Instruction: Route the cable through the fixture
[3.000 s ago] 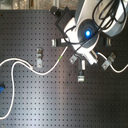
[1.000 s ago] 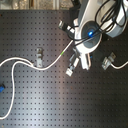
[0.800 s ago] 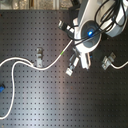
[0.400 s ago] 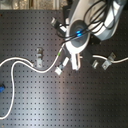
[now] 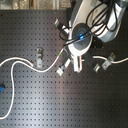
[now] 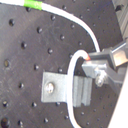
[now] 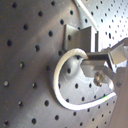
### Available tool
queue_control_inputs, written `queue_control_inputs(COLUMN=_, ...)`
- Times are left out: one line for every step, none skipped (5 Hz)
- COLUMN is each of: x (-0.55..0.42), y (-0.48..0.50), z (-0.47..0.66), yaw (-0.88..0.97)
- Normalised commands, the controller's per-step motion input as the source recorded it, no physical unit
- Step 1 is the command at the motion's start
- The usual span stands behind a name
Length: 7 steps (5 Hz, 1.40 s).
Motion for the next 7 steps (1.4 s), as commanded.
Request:
queue_control_inputs(x=-0.108, y=0.23, z=0.0, yaw=-0.13)
queue_control_inputs(x=-0.022, y=0.168, z=0.03, yaw=-0.09)
queue_control_inputs(x=-0.006, y=0.047, z=0.07, yaw=-0.01)
queue_control_inputs(x=-0.006, y=-0.002, z=-0.44, yaw=0.08)
queue_control_inputs(x=0.051, y=0.111, z=-0.56, yaw=0.09)
queue_control_inputs(x=-0.013, y=0.107, z=-0.07, yaw=0.0)
queue_control_inputs(x=0.001, y=0.048, z=-0.52, yaw=0.0)
